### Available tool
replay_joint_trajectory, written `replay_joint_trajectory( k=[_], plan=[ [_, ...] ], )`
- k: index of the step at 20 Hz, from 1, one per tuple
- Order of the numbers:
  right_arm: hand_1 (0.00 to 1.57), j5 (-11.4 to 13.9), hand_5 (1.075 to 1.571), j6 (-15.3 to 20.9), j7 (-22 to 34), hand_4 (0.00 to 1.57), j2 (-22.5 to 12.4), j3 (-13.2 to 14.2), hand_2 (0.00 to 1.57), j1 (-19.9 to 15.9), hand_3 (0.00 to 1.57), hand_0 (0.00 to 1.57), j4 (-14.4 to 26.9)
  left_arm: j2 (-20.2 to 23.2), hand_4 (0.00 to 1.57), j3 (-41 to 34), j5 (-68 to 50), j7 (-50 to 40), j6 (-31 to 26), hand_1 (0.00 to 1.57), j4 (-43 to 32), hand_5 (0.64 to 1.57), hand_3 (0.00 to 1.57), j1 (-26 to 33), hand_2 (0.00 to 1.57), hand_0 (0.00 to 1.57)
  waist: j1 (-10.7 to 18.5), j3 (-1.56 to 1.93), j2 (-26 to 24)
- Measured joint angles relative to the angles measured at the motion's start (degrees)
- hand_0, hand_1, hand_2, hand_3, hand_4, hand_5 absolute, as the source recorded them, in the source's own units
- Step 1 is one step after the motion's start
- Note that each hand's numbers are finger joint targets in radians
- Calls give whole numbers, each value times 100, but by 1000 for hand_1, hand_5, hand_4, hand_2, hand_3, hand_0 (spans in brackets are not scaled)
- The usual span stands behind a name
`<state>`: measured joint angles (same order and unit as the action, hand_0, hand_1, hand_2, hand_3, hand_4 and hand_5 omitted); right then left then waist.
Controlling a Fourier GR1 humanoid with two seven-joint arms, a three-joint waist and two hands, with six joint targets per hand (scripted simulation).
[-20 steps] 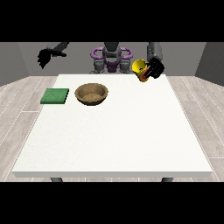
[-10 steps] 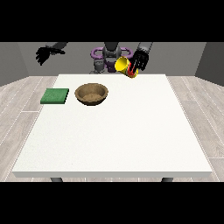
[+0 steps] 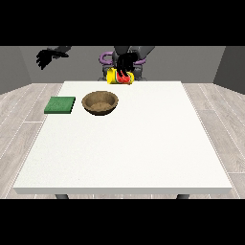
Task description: Pick the cup and pour the ball into the bowl, then pick the bowl and place it on the pad
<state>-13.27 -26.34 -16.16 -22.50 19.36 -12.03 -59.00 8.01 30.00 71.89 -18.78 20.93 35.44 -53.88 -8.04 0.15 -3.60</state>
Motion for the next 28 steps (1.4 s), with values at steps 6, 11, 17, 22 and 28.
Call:
replay_joint_trajectory(
  k=[6,11,17,22,28],
  plan=[
    [0,22,1571,10,-105,0,54,-11,0,-112,0,0,143,-231,1491,982,1166,-215,-804,1498,-287,1236,1571,-394,1571,1498,-4,0,54],
    [0,9,1571,-58,-100,0,-13,19,0,-79,0,0,241,-406,1529,1540,1879,-249,-1429,1449,-422,1137,1571,-503,1571,1449,49,-6,-59],
    [0,-4,1568,15,77,0,18,-11,0,-120,0,0,201,-462,1535,1600,2343,-65,-1752,1449,-328,1136,1571,-530,1571,1449,162,-13,-29],
    [0,-86,1568,87,129,0,-21,137,0,28,0,0,300,-404,1571,369,1233,-270,-1018,1296,235,1156,1571,-202,1571,1296,551,-45,-77],
    [0,-99,1568,389,193,351,162,176,0,27,0,0,238,-632,630,-1261,-752,-160,119,0,1080,1569,0,506,0,0,928,-100,155]
  ],
)
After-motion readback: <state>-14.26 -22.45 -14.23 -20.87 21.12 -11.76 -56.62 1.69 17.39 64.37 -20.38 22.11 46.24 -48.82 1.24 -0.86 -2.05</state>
